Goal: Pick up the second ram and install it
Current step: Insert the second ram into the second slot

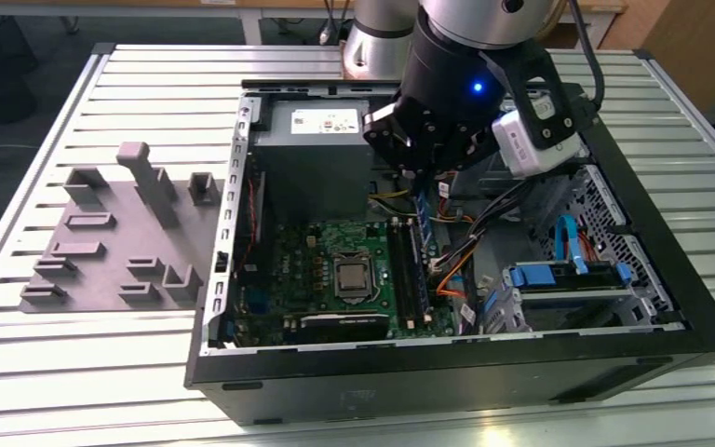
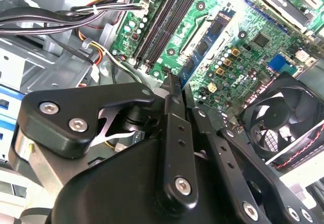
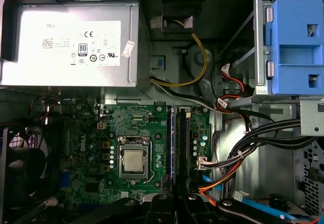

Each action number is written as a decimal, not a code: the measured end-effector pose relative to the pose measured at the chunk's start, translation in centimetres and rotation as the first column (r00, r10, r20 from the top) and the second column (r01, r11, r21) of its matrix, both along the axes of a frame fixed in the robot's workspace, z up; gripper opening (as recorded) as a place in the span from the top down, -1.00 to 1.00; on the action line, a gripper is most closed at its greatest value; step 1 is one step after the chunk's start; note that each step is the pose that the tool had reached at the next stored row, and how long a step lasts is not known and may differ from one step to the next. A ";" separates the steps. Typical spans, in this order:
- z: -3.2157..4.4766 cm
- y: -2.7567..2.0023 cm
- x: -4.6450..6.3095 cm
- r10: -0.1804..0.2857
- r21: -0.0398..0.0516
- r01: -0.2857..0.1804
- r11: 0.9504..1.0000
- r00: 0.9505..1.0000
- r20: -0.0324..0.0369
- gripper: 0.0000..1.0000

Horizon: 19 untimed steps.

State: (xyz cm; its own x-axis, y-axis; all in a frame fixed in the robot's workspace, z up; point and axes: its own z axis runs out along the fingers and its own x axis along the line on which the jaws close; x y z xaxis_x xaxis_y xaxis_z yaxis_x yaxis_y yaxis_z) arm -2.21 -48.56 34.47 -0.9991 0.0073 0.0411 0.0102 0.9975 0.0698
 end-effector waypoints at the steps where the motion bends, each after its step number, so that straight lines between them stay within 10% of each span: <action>1: 0.00 0.00 0.0 0.000 0.000 0.000 1.000 1.000 0.000 0.73; 19: -0.99 0.00 0.1 -0.002 0.000 0.002 1.000 1.000 0.000 0.73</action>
State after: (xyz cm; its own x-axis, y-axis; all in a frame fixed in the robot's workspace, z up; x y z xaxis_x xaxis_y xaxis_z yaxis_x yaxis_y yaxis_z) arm -2.09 -48.56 33.48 -0.9991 0.0092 0.0411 0.0121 0.9975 0.0699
